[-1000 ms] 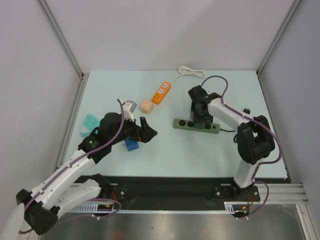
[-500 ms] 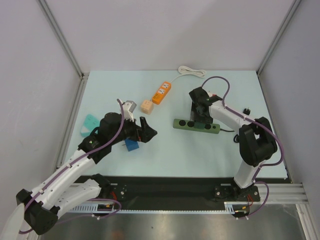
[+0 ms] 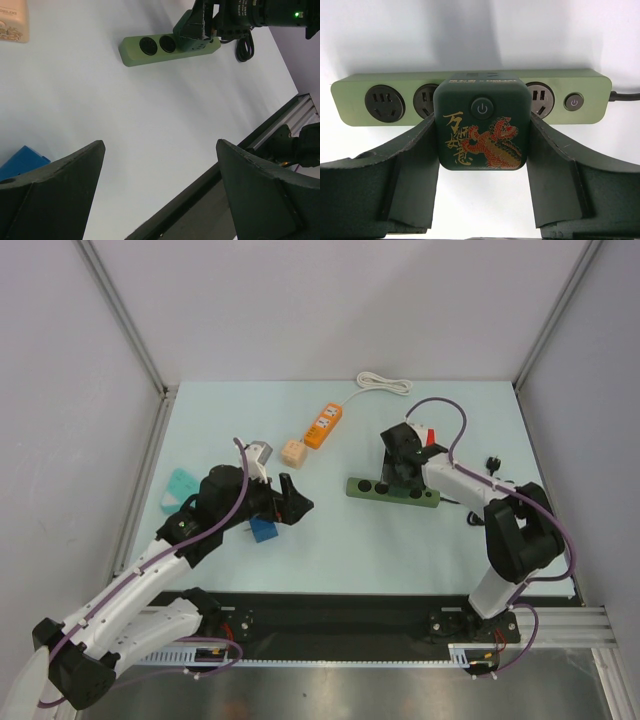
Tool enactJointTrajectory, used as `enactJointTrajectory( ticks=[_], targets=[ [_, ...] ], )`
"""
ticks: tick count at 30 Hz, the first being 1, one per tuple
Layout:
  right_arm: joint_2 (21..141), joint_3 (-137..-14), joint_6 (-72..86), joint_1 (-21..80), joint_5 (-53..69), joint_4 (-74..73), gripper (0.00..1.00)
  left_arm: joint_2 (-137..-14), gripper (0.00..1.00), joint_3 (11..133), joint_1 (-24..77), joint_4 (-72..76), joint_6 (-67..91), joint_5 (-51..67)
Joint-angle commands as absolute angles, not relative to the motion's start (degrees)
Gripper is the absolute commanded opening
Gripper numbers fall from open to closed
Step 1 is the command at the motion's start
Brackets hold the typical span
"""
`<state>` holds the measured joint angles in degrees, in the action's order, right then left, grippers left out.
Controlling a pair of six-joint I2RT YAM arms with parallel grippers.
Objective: Insert the plug
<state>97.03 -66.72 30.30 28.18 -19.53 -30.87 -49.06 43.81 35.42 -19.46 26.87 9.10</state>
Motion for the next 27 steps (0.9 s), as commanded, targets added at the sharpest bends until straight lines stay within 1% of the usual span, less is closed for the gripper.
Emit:
enactJointTrajectory(
  ticks=[1, 12, 15, 19, 20, 21, 24, 25, 27],
  targets=[
    [102.9, -61.0, 34.2, 28.6, -16.5, -31.5, 0.0, -48.9, 1.0, 43.9, 35.0, -18.5, 26.0, 8.3],
    [103.0, -56.9, 38.1, 32.0, -19.3, -29.9, 0.0, -49.7, 1.0, 44.0, 35.0, -18.3, 26.2, 8.4],
    [102.6, -57.3, 38.0, 32.4, -19.9, -30.5, 0.0, -49.5, 1.0, 43.9, 35.0, -18.5, 25.9, 8.0],
    [99.2, -60.6, 37.6, 33.0, -21.7, -33.4, 0.0, -49.3, 1.0, 44.2, 35.0, -18.5, 25.9, 8.1],
    [98.6, -61.5, 37.6, 33.2, -22.1, -34.3, 0.03, -49.4, 1.0, 44.4, 35.0, -18.5, 25.9, 8.2],
    [97.8, -62.9, 37.7, 33.6, -23.4, -36.0, 0.16, -49.3, 1.0, 44.4, 35.0, -18.5, 26.0, 8.1],
    [96.6, -64.2, 37.6, 33.6, -24.3, -37.6, 0.34, -49.0, 1.0, 44.6, 35.0, -18.5, 26.1, 8.2],
    [96.2, -64.5, 37.4, 33.4, -24.2, -37.7, 0.45, -49.0, 1.0, 44.6, 35.0, -18.5, 26.1, 8.2],
    [95.8, -65.5, 36.7, 33.0, -24.1, -37.8, 0.48, -48.9, 1.0, 44.6, 35.0, -18.4, 26.2, 8.2]
  ],
)
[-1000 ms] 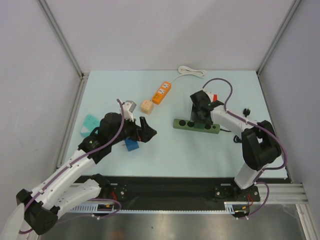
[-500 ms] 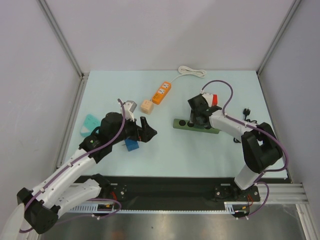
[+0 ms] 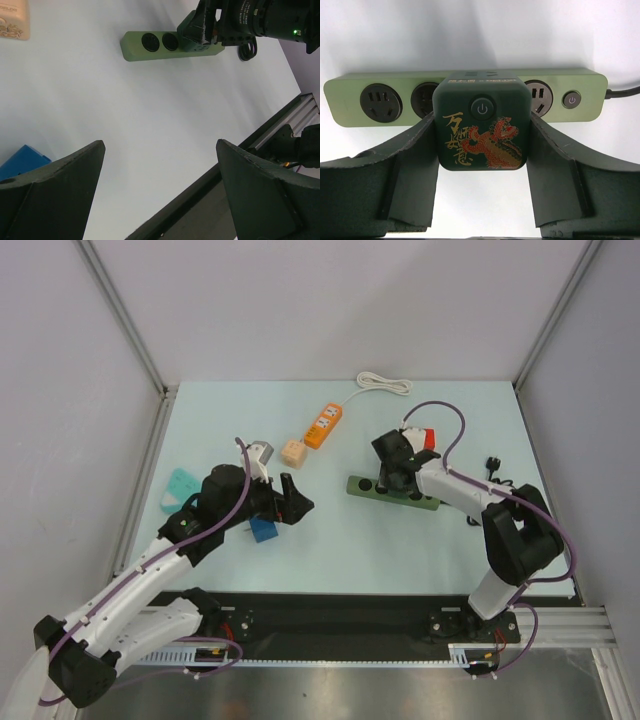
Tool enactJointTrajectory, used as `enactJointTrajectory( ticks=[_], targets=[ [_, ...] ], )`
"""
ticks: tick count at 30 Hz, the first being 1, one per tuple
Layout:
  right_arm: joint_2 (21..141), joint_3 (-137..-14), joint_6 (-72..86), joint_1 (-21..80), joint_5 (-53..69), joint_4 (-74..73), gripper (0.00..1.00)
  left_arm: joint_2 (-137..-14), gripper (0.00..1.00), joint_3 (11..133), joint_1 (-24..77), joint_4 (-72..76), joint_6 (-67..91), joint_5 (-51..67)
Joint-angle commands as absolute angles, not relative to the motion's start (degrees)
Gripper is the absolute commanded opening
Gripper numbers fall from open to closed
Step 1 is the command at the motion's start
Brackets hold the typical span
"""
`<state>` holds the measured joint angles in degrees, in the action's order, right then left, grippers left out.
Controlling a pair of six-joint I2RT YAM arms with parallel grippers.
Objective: Insert the plug
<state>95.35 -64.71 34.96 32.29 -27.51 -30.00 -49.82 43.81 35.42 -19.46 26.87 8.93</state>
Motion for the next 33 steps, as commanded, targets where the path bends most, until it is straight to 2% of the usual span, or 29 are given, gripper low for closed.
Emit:
enactJointTrajectory(
  ticks=[1, 4, 6, 7, 11, 16, 21, 22, 24, 25, 27, 28, 29, 31, 32, 33],
  targets=[
    [95.8, -65.7, 36.2, 32.8, -23.8, -37.9, 0.54, -49.0, 1.0, 44.6, 34.9, -18.5, 26.3, 8.2],
    [95.8, -66.5, 35.0, 31.7, -23.0, -37.7, 0.62, -49.2, 1.0, 44.8, 35.0, -18.5, 26.3, 8.3],
    [95.2, -66.7, 34.0, 31.0, -22.6, -37.3, 0.72, -49.4, 1.0, 44.9, 35.0, -18.5, 26.4, 8.3],
    [95.1, -66.7, 33.7, 30.9, -22.2, -37.0, 0.82, -49.5, 1.0, 45.0, 35.0, -18.5, 26.4, 8.3],
    [94.7, -67.1, 32.1, 29.8, -21.7, -36.9, 0.88, -50.0, 1.0, 45.1, 34.9, -18.5, 26.6, 8.4],
    [92.3, -68.9, 30.4, 29.0, -20.3, -38.1, 0.91, -51.5, 1.0, 45.8, 35.0, -18.0, 27.4, 8.7],
    [88.9, -76.1, 27.3, 26.3, -16.5, -43.8, 0.92, -59.3, 0.98, 50.2, 35.0, -14.0, 29.0, 12.2],
    [88.3, -76.5, 26.9, 24.8, -15.7, -44.5, 0.9, -61.0, 0.97, 51.0, 35.0, -12.8, 29.7, 13.2],
    [86.8, -76.2, 25.5, 23.4, -13.5, -44.8, 0.85, -68.2, 0.87, 54.0, 35.1, -8.5, 31.4, 16.8],
    [86.7, -75.9, 25.0, 22.9, -12.7, -44.6, 0.69, -70.9, 0.82, 55.4, 35.2, -7.4, 31.7, 18.1],
    [86.9, -75.8, 23.3, 21.4, -10.7, -44.3, 0.55, -80.1, 0.63, 60.8, 35.7, -3.7, 32.7, 22.4],
    [87.3, -76.1, 22.8, 21.1, -10.3, -44.1, 0.45, -83.5, 0.53, 62.7, 35.9, -2.6, 33.0, 23.7],
    [87.4, -76.5, 22.1, 20.4, -9.2, -44.0, 0.39, -86.1, 0.32, 66.6, 36.0, -0.5, 33.5, 24.7],
    [87.9, -77.5, 20.5, 19.7, -8.0, -43.4, 0.23, -93.7, 0.14, 70.8, 37.2, -0.3, 34.3, 25.1],
    [88.0, -78.0, 20.1, 19.0, -7.0, -43.3, 0.17, -96.1, 0.0, 75.4, 37.6, 2.0, 34.4, 25.1],
    [88.3, -78.4, 19.9, 18.5, -6.3, -43.4, 0.11, -98.8, 0.0, 77.7, 38.5, 2.3, 34.5, 25.5]
  ],
)
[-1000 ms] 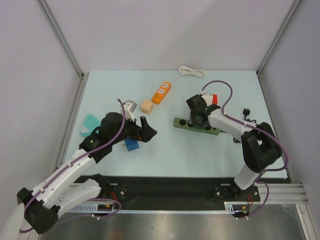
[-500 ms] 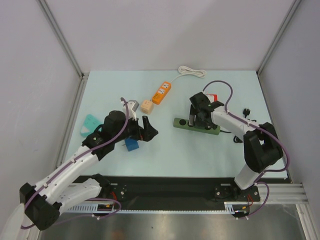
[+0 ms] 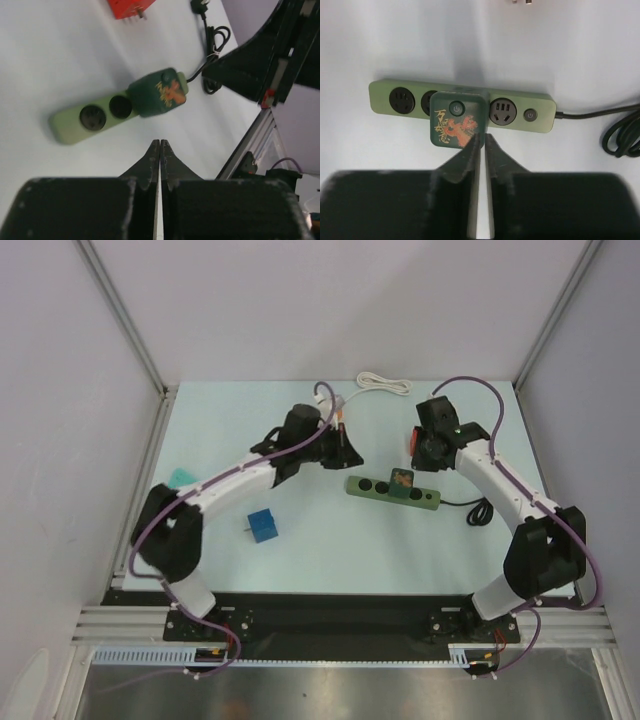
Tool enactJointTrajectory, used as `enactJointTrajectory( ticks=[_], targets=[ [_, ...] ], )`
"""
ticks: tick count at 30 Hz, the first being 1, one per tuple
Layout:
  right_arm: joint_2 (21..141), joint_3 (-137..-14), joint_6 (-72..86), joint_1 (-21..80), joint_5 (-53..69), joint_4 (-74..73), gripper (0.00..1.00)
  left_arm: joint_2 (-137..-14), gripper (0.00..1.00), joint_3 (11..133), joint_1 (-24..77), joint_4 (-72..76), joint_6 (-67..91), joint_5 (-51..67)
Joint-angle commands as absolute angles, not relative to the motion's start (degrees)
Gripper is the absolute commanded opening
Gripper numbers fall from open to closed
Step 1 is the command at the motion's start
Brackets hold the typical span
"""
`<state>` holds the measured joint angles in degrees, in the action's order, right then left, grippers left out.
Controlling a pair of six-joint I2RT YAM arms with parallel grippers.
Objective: Insert the plug
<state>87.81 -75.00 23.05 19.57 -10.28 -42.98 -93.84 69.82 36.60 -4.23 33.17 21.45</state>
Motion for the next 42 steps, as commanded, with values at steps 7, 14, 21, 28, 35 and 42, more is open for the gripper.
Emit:
enactJointTrajectory(
  ticks=[7, 14, 21, 28, 35, 42],
  targets=[
    [90.2, -78.4, 18.6, 17.8, -3.7, -43.7, 0.0, -112.3, 0.0, 88.2, 41.2, 7.3, 37.3, 29.2],
    [93.1, -66.3, 21.3, 17.5, -0.6, -33.2, 0.0, -121.5, 0.0, 88.6, 43.5, 8.5, 35.9, 25.4],
    [93.6, -65.0, 21.0, 16.9, -2.8, -33.0, 0.0, -124.0, 0.0, 86.7, 44.4, 6.5, 34.8, 19.8],
    [91.0, -70.7, 21.0, 17.1, -1.7, -35.7, 0.0, -118.5, 0.0, 89.8, 44.3, -1.2, 31.6, 16.0],
    [89.3, -74.8, 21.1, 18.9, -1.4, -39.3, 0.0, -110.1, 0.0, 88.0, 43.2, -2.7, 32.2, 14.8],
    [89.1, -74.3, 21.4, 19.8, -2.0, -39.2, 0.0, -102.2, 0.0, 82.2, 39.8, -3.7, 32.1, 13.5]
  ],
)
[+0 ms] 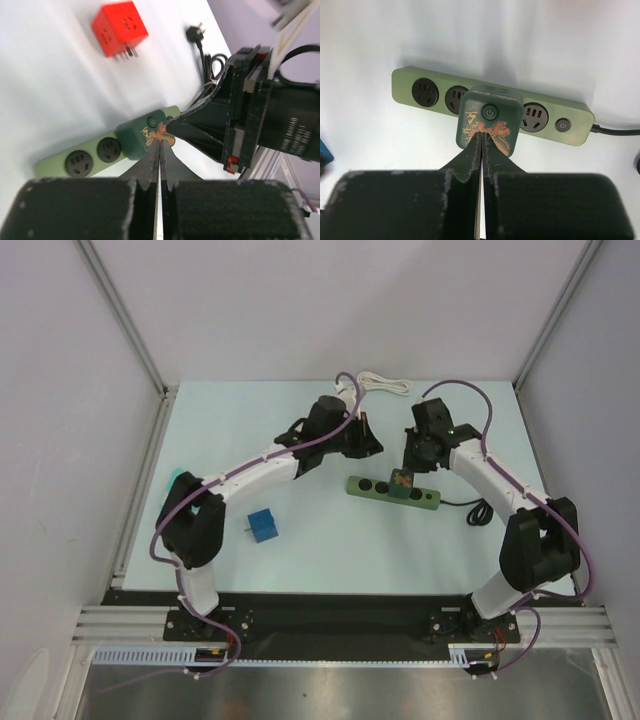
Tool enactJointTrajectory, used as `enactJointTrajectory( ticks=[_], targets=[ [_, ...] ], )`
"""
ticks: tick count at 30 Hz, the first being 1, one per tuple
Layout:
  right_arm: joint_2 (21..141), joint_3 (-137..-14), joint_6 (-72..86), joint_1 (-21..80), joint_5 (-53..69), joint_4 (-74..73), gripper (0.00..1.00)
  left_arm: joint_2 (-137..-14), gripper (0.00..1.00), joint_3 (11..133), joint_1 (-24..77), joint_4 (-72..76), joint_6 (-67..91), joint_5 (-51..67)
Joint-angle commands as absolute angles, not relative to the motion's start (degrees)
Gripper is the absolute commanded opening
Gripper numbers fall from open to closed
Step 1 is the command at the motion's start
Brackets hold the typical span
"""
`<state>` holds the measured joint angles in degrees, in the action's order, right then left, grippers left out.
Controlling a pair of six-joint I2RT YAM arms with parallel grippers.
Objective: Insert the plug
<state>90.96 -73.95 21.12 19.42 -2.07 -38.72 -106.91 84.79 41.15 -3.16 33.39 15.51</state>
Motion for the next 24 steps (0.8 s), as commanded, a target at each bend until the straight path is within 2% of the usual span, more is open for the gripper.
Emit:
enactJointTrajectory(
  ticks=[1, 4, 9, 16, 17, 19, 20, 21, 22, 23, 24],
  targets=[
    [89.6, -72.7, 21.7, 19.8, -1.0, -37.9, 0.0, -101.7, 0.0, 81.2, 39.6, -3.8, 32.0, 13.2],
    [92.5, -66.4, 22.8, 20.5, -1.0, -34.8, 0.0, -98.6, 0.0, 75.8, 38.9, -4.2, 32.6, 11.7],
    [92.7, -64.3, 23.0, 20.5, -2.4, -34.5, 0.0, -91.2, 0.0, 69.1, 37.8, -7.7, 31.5, 7.1],
    [91.2, -73.2, 22.0, 21.7, -3.1, -38.7, 0.0, -80.5, 0.01, 65.5, 34.7, -15.2, 29.4, 3.6],
    [91.1, -75.6, 21.8, 22.4, -3.0, -38.9, 0.0, -79.5, 0.03, 65.7, 33.5, -16.6, 28.6, 2.9],
    [90.8, -78.3, 22.1, 25.7, -4.5, -40.8, 0.0, -76.4, 0.35, 66.5, 32.2, -22.3, 27.3, 1.1],
    [90.7, -79.7, 22.3, 26.8, -5.1, -41.3, 0.05, -75.3, 0.47, 66.9, 30.9, -24.9, 26.2, -3.0],
    [90.4, -81.3, 23.1, 27.9, -5.5, -41.8, 0.09, -72.8, 0.66, 67.1, 30.5, -30.3, 25.8, -5.8],
    [90.2, -81.5, 23.4, 30.0, -5.5, -41.6, 0.14, -71.6, 0.79, 66.1, 30.3, -32.8, 25.6, -8.8],
    [89.2, -81.2, 23.6, 30.8, -4.9, -40.9, 0.28, -70.2, 0.89, 65.1, 30.3, -34.8, 25.7, -14.7],
    [88.8, -80.4, 24.1, 31.6, -4.5, -40.1, 0.37, -68.9, 0.97, 63.8, 30.3, -37.8, 25.8, -16.4]
  ],
)
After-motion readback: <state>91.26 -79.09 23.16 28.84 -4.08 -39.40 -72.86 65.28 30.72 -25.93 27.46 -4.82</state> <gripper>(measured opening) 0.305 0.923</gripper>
